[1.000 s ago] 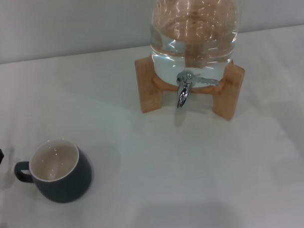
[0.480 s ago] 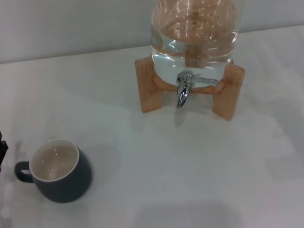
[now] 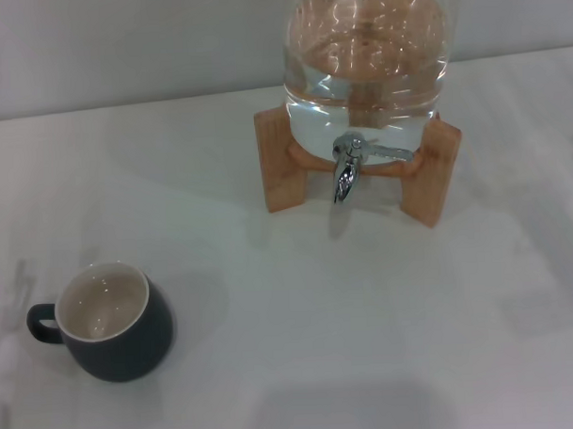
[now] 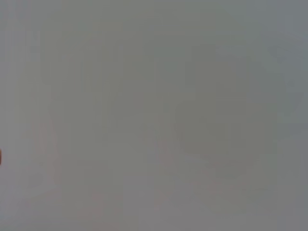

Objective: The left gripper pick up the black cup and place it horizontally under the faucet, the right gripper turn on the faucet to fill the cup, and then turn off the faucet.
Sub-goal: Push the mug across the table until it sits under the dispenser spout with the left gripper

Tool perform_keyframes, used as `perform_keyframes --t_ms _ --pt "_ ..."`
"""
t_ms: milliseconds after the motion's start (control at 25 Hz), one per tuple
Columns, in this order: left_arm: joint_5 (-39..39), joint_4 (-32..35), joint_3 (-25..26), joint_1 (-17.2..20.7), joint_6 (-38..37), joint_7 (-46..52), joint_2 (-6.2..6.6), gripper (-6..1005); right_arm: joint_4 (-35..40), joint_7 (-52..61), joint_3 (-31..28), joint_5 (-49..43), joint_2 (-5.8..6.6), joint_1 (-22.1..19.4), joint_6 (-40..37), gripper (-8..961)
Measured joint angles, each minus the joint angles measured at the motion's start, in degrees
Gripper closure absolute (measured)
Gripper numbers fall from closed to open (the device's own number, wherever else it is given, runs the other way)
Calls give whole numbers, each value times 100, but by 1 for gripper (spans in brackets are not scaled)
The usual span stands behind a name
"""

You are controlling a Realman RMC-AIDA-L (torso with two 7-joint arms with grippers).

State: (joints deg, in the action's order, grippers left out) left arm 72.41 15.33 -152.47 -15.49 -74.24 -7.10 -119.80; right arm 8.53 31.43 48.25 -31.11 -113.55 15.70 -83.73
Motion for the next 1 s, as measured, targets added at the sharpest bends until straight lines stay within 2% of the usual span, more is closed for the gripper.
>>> perform_keyframes --t_ms 280,440,800,1000 --pt "1 -17 -29 -118 -586 259 22 119 39 21 -2 0 -9 11 58 86" --pt "-168 13 -50 -130 -628 196 -6 119 41 11 6 0 -9 27 140 86" --pt "-643 315 -74 185 -930 -219 -29 119 44 -24 9 0 4 -11 154 86" --pt "-644 458 -209 381 -982 -509 -39 119 44 -24 22 0 6 -14 154 86"
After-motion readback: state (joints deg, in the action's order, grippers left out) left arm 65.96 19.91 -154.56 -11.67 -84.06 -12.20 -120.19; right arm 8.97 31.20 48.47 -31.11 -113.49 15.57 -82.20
